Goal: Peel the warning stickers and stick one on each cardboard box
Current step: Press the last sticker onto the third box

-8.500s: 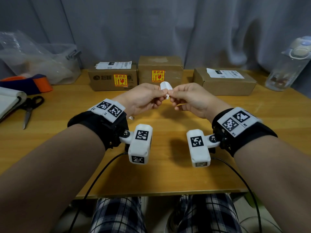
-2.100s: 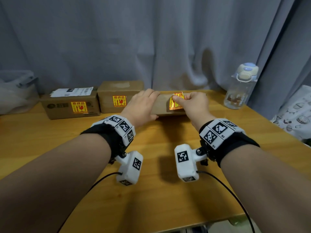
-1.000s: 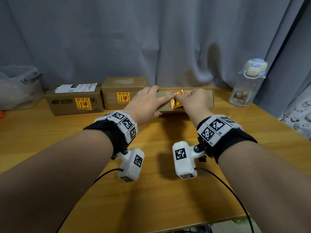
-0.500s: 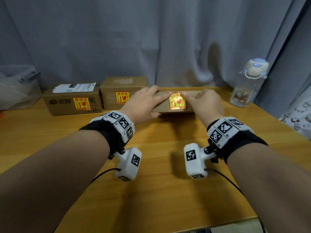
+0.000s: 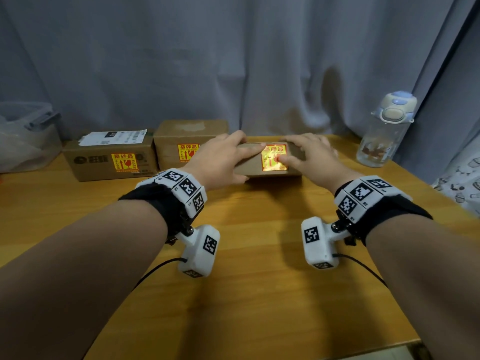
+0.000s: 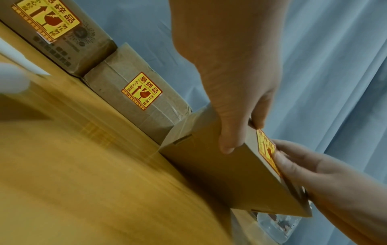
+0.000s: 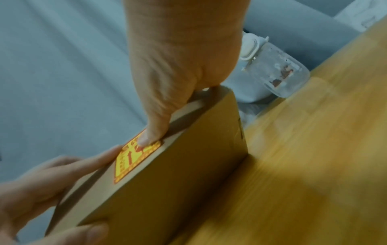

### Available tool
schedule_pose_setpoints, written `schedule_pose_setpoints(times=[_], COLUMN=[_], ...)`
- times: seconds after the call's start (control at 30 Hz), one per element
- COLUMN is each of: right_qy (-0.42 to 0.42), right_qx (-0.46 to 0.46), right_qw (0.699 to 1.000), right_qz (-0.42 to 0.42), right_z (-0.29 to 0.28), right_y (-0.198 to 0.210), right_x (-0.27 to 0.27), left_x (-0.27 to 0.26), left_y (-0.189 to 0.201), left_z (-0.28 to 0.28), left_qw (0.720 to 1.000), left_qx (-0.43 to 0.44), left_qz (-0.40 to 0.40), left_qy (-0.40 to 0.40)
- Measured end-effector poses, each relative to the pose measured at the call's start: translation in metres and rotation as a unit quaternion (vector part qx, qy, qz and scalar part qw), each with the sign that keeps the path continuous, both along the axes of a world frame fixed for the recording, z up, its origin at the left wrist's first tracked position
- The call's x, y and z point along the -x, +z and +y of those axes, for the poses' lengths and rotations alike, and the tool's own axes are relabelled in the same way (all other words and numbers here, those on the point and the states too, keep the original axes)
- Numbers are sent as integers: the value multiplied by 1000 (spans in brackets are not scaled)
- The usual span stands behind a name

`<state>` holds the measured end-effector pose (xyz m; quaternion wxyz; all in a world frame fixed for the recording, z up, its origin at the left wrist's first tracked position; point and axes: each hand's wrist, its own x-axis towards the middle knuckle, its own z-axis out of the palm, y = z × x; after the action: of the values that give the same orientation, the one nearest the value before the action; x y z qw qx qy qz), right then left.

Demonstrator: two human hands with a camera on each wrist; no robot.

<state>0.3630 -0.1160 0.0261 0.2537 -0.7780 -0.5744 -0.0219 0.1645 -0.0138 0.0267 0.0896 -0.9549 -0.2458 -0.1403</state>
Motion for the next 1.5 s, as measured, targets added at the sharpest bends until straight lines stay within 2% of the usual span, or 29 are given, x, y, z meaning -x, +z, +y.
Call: schedule_pose_setpoints(times=[0.17, 0.3, 0.37, 0.6, 0.7, 0.83, 0.97, 1.13, 1.27, 1.4, 1.5], right_qy=[39, -48, -77, -67, -73, -104, -115, -81, -38, 9, 24], right_qx=[83, 36, 25, 51, 36, -13, -57, -74, -59, 13, 21], right_qw=[996, 998, 997, 995, 997, 994, 991, 991, 996, 1000, 999], right_qz=[-5, 30, 4, -52, -19, -18, 32, 80, 55, 10, 18], right_z=[-6, 7, 11, 5, 7, 9, 13, 18, 8, -5, -6], right_y=[13, 8, 1, -7, -4, -7, -9, -8, -9, -6, -2], right_x=[-9, 10, 20, 25, 25, 29, 23, 7, 2, -5, -9], left_x=[-1, -1, 1, 0, -1, -2, 0, 2, 0, -1, -1], left_y=[5, 6, 6, 4, 4, 4, 3, 7, 7, 7, 5], left_z=[0, -1, -2, -5, -5, -5, -7, -10, -11, -12, -13], left_qw=[1000, 1000, 1000, 1000, 1000, 1000, 1000, 999, 998, 999, 999], left_qx=[-2, -5, 1, 8, 9, 6, 3, -16, -22, -22, -19], left_qz=[4, 1, -2, -23, -24, -9, -5, 36, 51, 39, 23], left_qy=[3, 3, 6, 7, 18, 27, 28, 12, 22, 11, 13])
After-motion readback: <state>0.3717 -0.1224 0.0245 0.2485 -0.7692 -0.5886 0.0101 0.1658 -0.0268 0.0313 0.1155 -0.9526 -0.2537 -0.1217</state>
